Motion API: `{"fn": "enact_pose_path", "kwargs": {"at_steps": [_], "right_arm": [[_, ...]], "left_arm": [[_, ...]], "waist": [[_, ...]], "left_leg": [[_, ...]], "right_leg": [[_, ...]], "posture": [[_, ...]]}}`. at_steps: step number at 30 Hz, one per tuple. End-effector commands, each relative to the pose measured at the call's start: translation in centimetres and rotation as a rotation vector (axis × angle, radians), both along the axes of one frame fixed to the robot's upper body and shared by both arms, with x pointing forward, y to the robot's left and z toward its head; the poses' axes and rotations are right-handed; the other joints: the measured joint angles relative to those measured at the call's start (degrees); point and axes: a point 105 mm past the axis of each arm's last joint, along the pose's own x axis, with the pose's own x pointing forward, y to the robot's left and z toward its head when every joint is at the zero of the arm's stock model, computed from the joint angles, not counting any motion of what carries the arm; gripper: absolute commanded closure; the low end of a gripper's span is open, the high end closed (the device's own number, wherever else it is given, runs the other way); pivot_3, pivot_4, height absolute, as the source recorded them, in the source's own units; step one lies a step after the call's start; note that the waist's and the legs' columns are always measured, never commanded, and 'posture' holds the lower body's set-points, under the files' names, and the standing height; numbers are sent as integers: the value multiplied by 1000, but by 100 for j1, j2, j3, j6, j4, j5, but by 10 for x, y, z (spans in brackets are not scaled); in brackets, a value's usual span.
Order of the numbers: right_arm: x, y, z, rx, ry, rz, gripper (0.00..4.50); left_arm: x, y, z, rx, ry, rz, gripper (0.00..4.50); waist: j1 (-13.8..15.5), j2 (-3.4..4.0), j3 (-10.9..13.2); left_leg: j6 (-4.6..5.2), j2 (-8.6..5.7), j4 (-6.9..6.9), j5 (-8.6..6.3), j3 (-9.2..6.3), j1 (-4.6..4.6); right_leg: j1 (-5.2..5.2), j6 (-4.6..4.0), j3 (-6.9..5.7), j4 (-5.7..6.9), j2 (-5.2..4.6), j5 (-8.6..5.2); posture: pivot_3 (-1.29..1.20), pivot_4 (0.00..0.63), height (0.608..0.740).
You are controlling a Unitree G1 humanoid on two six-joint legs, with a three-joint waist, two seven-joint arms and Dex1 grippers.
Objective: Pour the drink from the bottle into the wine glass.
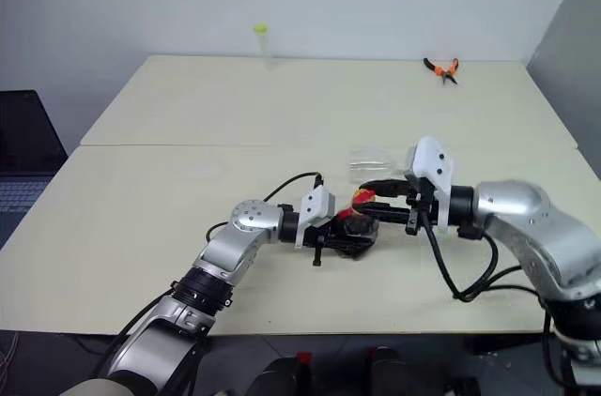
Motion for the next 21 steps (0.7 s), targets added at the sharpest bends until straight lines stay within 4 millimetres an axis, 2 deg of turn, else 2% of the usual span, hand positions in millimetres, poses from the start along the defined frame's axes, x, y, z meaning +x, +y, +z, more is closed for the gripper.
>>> {"fn": "enact_pose_path", "kwargs": {"at_steps": [1, 3, 7, 10, 13, 16, 21], "right_arm": [[32, -31, -5, -175, -69, -92, 3277], [28, -25, 1, -140, -63, -64, 3277], [3, -13, 10, 23, 92, -23, 3277], [-17, -8, 15, 159, 137, -63, 2231], [-27, -8, 20, 241, 139, -130, 1142], [-40, -10, 19, 314, 90, -265, 69], [-42, -3, 13, 375, -18, -490, 0]], "left_arm": [[-15, -11, 25, -70, -103, -115, 3670], [-16, -11, 23, -69, -108, -112, 3703], [-13, -12, 23, -73, -114, -97, 3709], [-11, -14, 23, -70, -125, -87, 3709], [-9, -14, 22, -70, -128, -82, 3730], [-3, -14, 23, -68, -147, -55, 3730], [4, -17, 26, -79, -165, -25, 3730]], "waist": [[-2, 0, 0], [13, 0, 0], [43, -1, 0], [68, -3, 2], [88, -1, 3], [114, -1, 2], [87, 0, 2]], "left_leg": [[0, 2, 0, 0, 0, 1], [0, 2, 1, 0, -4, -1], [-3, -1, 4, 1, -8, -10], [-3, -3, 4, 1, -12, -16], [-2, -3, 4, 1, -14, -18], [-1, -3, 4, 1, -17, -16], [-1, -2, 4, 1, -7, -10]], "right_leg": [[0, 0, 0, 0, 0, 0], [-1, 0, -3, -1, -1, 0], [-1, -1, -4, -6, -15, 0], [-2, -1, -5, -9, -28, 1], [-4, -1, -5, -7, -36, 1], [-3, 0, -8, -3, -34, 0], [-3, 0, 0, 4, -16, 0]], "posture": [[0, 150, 740], [0, 150, 740], [0, 150, 740], [0, 150, 740], [0, 150, 740], [0, 150, 740], [0, 150, 740]]}}
